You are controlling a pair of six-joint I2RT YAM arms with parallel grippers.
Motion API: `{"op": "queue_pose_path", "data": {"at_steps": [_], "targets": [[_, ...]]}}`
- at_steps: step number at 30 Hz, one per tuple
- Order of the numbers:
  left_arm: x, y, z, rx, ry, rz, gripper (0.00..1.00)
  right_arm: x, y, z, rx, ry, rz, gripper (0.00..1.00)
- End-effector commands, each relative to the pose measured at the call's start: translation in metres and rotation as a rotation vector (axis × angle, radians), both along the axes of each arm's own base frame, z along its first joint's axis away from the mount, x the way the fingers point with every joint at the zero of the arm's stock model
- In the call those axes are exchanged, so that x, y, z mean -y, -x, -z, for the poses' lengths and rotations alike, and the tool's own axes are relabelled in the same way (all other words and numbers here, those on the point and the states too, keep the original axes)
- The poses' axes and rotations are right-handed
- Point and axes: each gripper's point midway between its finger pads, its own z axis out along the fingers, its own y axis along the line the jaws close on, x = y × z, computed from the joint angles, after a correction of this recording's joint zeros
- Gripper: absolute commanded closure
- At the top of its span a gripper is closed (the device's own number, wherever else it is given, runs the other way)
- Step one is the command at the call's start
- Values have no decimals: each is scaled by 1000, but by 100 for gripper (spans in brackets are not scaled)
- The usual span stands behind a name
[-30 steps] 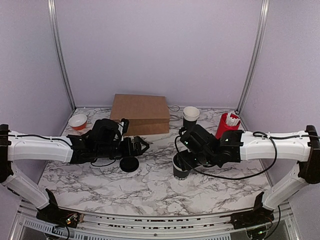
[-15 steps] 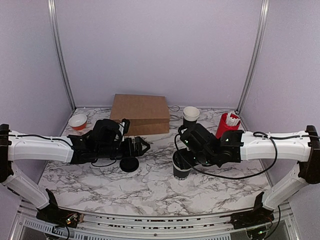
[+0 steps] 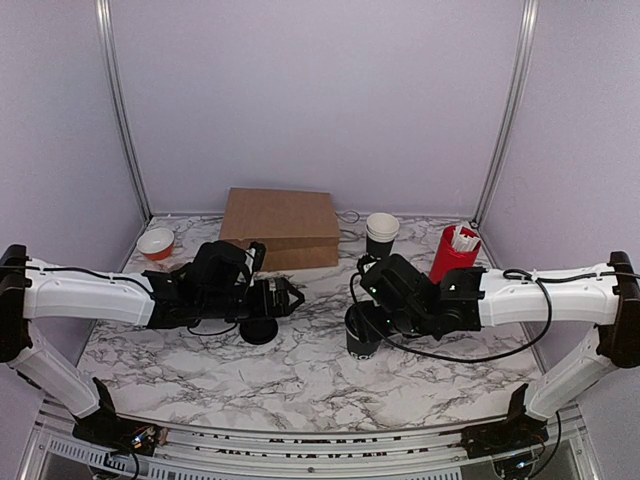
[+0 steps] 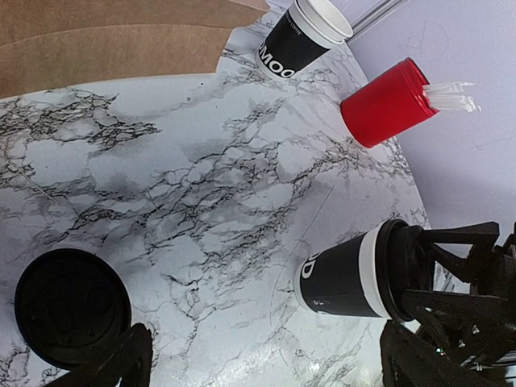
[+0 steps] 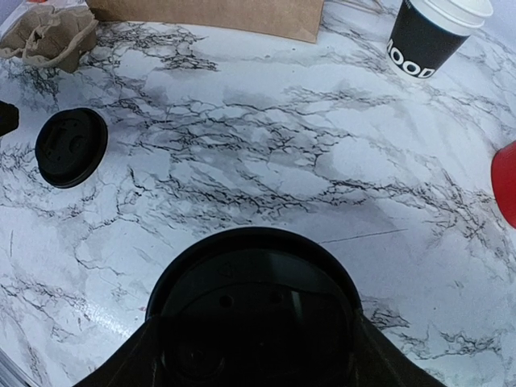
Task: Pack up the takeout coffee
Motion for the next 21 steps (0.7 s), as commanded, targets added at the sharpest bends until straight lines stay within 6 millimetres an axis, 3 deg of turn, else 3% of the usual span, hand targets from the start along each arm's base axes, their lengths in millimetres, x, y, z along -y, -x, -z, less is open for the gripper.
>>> {"op": "queue_pose_path", "data": {"at_steps": [1, 9, 21], "targets": [[15, 0, -7, 2, 19, 27, 1, -2, 10, 15, -37, 22, -12, 36], [29, 6, -1, -8, 5, 64, 1, 5, 15, 29, -61, 80, 0, 35], [42, 11, 5, -15, -17, 99, 1, 9, 19, 19, -76, 94, 0, 29]]}}
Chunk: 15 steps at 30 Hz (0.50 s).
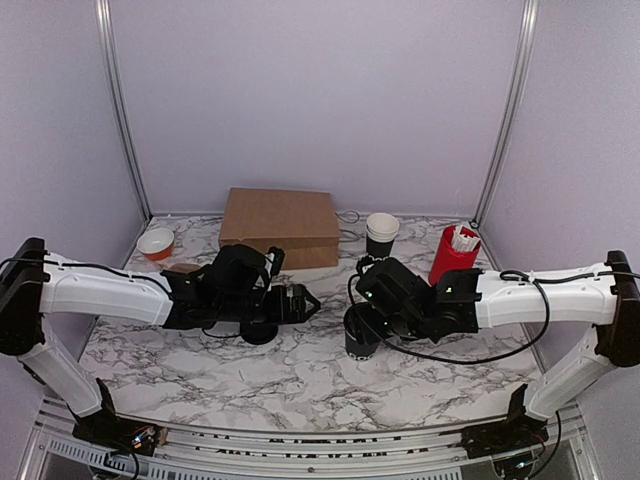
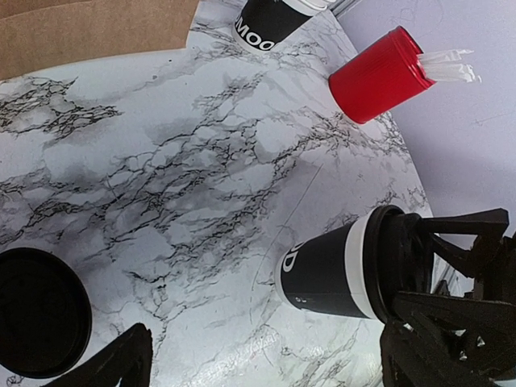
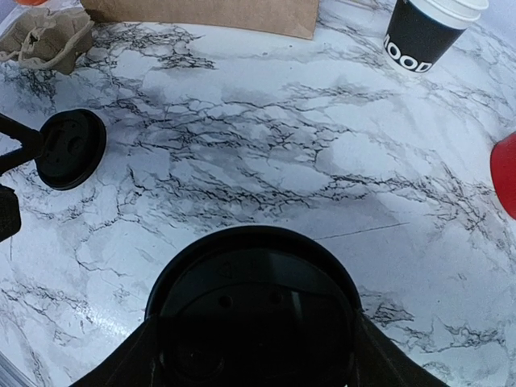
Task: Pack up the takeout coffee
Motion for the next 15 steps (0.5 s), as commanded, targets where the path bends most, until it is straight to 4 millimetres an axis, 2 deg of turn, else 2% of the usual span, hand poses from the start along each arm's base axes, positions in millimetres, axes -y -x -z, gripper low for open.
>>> {"op": "queue_pose_path", "data": {"at_steps": [1, 5, 7, 15], "targets": [[13, 3, -6, 8, 5, 40, 1, 10, 16, 17, -77, 90, -25, 29], [27, 6, -8, 12, 8, 71, 1, 9, 17, 24, -90, 94, -29, 29], [32, 8, 0, -7, -22, 85, 1, 9, 18, 29, -97, 98, -30, 29], [57, 10, 15, -36, -56, 127, 11, 9, 21, 36, -110, 97, -34, 29]]}}
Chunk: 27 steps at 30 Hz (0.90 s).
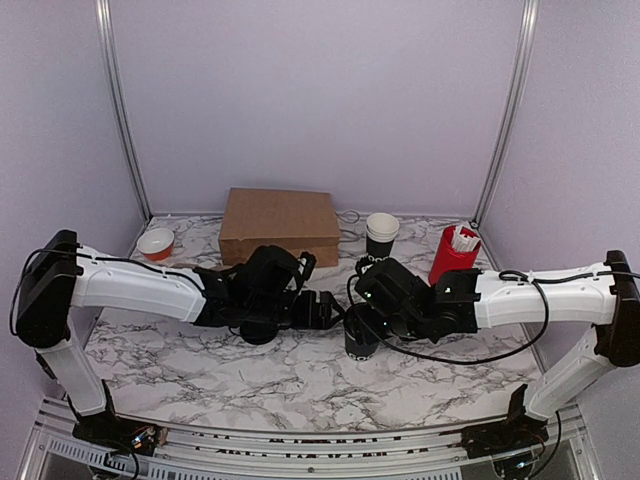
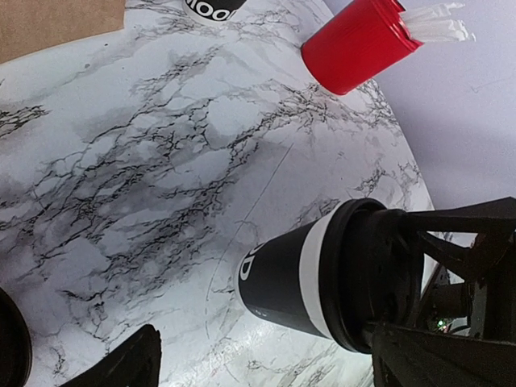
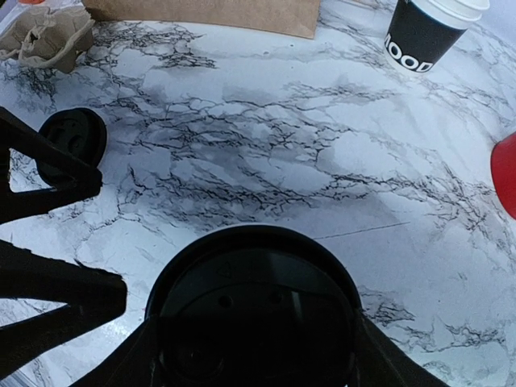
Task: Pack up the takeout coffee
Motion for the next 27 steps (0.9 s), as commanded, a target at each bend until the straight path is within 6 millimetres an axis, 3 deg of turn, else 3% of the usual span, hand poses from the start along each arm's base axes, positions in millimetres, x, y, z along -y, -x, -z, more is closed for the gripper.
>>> {"op": "queue_pose_path", "data": {"at_steps": [1, 13, 19, 27], "targets": [[10, 4, 9, -18, -35, 37, 13, 10, 20, 35, -104, 93, -33, 29], [11, -8, 29, -9, -130, 1, 20, 9, 21, 40, -114, 102, -44, 29], [-4, -15, 55, -23, -255, -51, 22, 8, 24, 42, -124, 100, -56, 29], [-15, -4, 84, -55, -332, -46, 25, 8, 27, 46, -137, 105, -61, 29]]}}
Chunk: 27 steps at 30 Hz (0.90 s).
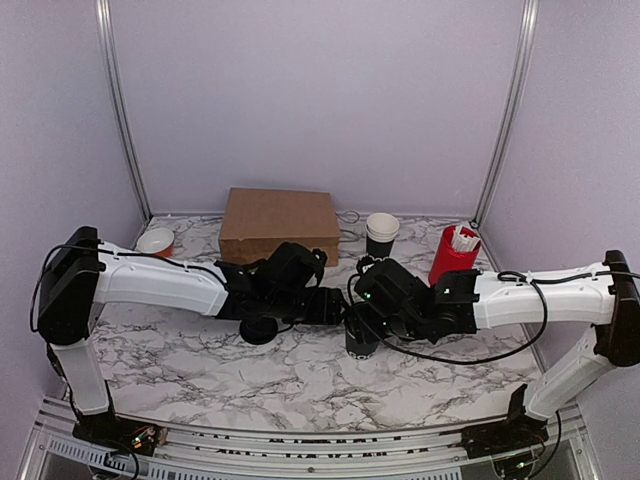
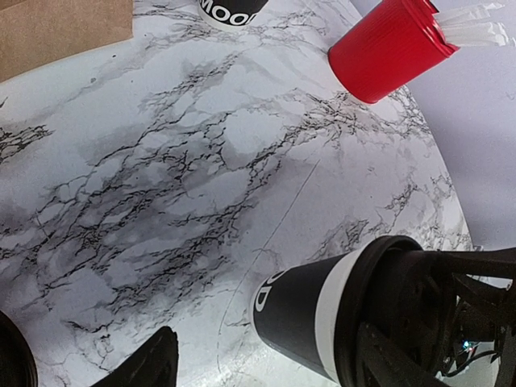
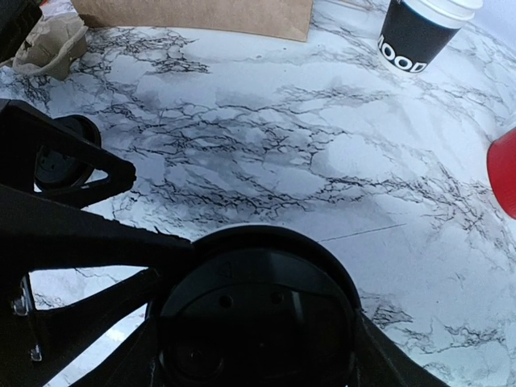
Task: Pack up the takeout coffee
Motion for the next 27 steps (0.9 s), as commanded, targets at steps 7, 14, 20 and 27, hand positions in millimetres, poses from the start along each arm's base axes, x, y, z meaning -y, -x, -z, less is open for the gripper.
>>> {"op": "queue_pose_path", "data": {"at_steps": [7, 14, 20, 27], "targets": [[-49, 26, 94, -125, -274, -25, 27, 10, 33, 49, -165, 101, -65, 29], [-54, 36, 111, -145, -306, -21, 27, 10, 38, 51, -174, 103, -66, 29], [-60, 41, 117, -155, -321, -28, 28, 9, 42, 49, -174, 105, -68, 27], [-66, 46, 121, -156, -334, -32, 28, 4, 41, 35, -145, 68, -67, 25]]}}
